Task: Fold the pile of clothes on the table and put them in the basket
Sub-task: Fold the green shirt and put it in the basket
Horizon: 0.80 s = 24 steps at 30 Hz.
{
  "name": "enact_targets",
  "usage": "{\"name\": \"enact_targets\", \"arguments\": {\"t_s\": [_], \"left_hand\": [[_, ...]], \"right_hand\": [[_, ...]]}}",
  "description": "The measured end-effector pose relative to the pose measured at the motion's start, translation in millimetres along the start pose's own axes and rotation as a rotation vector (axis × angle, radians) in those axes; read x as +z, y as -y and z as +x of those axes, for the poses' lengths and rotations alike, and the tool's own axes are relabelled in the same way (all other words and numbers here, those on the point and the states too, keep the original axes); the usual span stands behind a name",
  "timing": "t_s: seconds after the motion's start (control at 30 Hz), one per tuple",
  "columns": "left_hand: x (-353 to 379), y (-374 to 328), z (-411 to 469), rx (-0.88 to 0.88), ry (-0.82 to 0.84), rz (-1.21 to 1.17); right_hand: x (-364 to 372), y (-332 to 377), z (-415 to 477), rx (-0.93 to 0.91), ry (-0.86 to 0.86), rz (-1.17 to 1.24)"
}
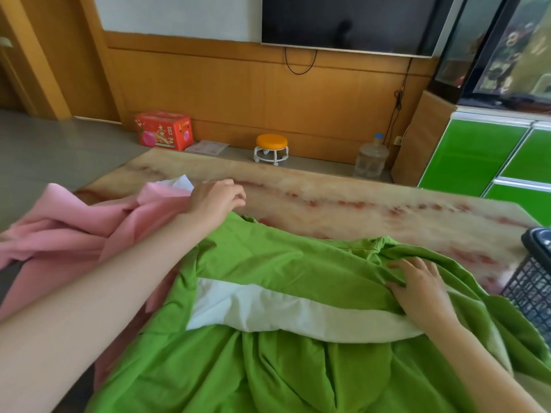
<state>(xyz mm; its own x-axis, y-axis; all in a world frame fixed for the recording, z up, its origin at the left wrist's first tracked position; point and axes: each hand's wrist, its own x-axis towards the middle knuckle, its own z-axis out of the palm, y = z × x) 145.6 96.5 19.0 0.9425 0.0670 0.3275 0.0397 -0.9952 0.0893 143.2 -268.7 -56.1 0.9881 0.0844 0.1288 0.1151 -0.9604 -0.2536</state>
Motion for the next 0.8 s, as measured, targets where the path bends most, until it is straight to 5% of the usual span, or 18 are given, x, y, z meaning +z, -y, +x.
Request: {"name": "enact_targets", "arguments": {"t_s": [0.13,0.43,0.63,0.8], "left_hand": [[-28.7,12.3,-25.2,-0.042,-0.211,-0.342],[-43.1,20.3,-158.0,-0.373,0.044,-0.535],[-37.5,13.7,-185.2,-0.266,0.178,-0.407],[-35.2,26.3,-188.8,-0.329,0.061,-0.556]], "right_hand": [[-5.0,54.5,-0.9,-0.189,-0.058,0.286],[10.3,235.3,27.8,-0.448,0.145,0.707],[16.0,293.5,45.8,-0.323,0.21,0.57],[-2.2,309.7,46.9,-0.237,-0.084,0.799]]}}
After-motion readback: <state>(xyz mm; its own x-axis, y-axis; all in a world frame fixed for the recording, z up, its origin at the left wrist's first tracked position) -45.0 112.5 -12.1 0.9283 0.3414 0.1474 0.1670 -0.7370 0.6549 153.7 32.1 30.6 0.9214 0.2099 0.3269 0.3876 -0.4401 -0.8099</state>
